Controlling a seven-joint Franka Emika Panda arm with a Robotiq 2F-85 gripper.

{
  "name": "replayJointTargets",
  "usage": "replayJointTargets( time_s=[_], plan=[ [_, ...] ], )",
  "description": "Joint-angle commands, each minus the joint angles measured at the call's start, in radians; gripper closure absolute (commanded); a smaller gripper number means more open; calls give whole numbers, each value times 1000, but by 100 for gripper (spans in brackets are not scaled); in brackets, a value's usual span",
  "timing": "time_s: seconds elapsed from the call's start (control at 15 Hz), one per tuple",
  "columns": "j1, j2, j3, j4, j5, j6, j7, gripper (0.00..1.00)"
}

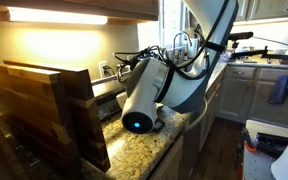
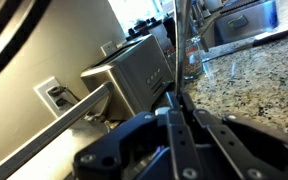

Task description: Take the spoon and use it to scoop the contents from the right silver bowl and into the left silver bowl then put the spoon next to the right silver bowl

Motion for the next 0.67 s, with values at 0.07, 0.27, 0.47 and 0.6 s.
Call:
replayJointTargets(
  time_s=[0.07,0.27,0.47,0.6],
  plan=[
    [-41,-100,-10,-39,19,132,11,98],
    [-59,-129,-21,-39,31,206,10,98],
    [-72,-154,-31,-38,49,275,5,98],
    [-83,-168,-41,-36,72,346,-2,98]
  ],
)
